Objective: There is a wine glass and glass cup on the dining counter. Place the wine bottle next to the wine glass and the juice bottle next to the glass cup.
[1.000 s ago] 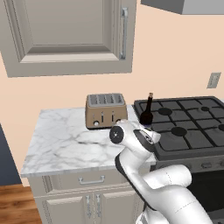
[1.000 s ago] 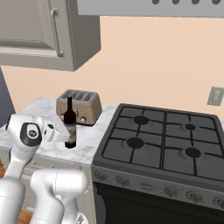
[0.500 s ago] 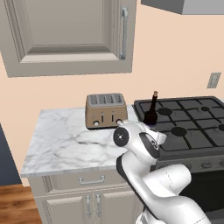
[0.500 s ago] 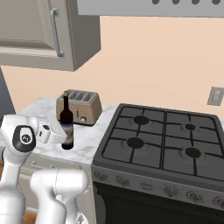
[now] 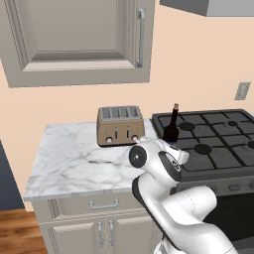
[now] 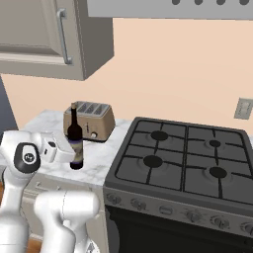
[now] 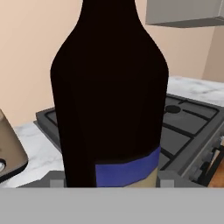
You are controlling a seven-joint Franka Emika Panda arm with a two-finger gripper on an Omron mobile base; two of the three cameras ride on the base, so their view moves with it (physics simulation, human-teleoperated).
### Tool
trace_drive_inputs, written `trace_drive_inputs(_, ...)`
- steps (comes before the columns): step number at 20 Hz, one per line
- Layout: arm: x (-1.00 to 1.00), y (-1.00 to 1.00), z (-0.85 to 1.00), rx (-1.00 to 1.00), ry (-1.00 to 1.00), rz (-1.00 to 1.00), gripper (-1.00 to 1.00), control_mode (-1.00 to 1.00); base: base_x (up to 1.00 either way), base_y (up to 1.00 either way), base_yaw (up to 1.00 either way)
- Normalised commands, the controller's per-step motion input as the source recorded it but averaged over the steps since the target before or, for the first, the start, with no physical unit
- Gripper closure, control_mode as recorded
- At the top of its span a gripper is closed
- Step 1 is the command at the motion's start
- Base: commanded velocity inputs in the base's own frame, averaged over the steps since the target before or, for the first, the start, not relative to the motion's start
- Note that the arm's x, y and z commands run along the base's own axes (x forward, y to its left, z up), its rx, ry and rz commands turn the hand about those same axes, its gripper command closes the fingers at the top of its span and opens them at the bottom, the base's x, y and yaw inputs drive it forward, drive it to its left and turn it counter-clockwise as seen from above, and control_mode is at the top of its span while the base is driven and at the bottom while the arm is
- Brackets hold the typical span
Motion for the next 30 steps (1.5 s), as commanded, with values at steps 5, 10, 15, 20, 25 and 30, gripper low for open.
trace_drive_inputs(5, 0.00, 0.00, 0.00, 0.00, 0.00, 0.00, 1.00, -1.00, 0.00, 0.00, 0.00)
trace_drive_inputs(10, 0.00, 0.00, 0.00, 0.00, 0.00, 0.00, 1.00, 1.00, -0.31, 0.07, 0.00)
trace_drive_inputs(15, 0.00, 0.00, 0.00, 0.00, 0.00, 0.00, 1.00, 1.00, -0.52, 0.21, 0.40)
trace_drive_inputs(20, 0.00, 0.00, 0.00, 0.00, 0.00, 0.00, 1.00, 1.00, -0.24, 0.09, 0.91)
trace_drive_inputs(25, 0.00, 0.00, 0.00, 0.00, 0.00, 0.00, 1.00, 1.00, -0.08, 0.00, 1.00)
trace_drive_inputs(30, 0.00, 0.00, 0.00, 0.00, 0.00, 0.00, 1.00, 1.00, -0.49, 0.10, 0.67)
